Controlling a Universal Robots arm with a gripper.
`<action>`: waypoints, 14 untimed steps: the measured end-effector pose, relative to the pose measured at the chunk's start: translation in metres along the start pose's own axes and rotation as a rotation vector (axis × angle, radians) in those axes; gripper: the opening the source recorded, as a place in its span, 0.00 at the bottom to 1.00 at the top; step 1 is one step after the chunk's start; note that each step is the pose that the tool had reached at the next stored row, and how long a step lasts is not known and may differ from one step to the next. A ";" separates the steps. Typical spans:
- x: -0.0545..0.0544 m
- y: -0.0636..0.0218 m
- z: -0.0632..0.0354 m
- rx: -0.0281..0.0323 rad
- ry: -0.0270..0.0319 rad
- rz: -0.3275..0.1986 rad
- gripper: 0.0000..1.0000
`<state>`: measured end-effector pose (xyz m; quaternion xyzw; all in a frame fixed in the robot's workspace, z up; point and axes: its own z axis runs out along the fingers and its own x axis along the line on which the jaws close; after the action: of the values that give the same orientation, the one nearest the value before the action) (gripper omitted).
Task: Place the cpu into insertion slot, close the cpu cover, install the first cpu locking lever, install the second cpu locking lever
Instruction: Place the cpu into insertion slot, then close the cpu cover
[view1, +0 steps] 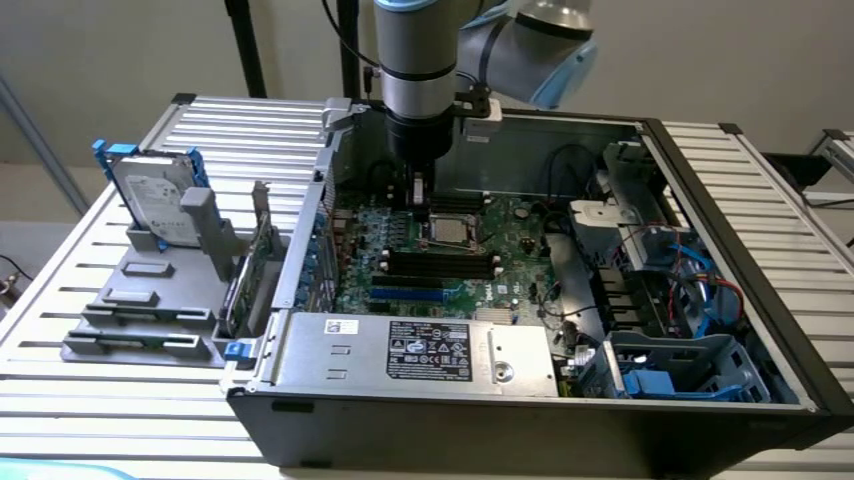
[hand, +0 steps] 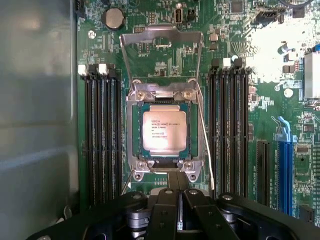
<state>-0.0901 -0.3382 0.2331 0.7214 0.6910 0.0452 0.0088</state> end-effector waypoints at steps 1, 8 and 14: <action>0.000 0.0000 0.0000 0.0000 0.0000 0.000 0.11; 0.000 0.0000 0.0000 0.0000 0.0000 0.000 0.11; 0.000 0.0014 0.0001 0.0009 0.0000 0.000 0.11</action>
<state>-0.0887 -0.3382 0.2331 0.7214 0.6910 0.0449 0.0085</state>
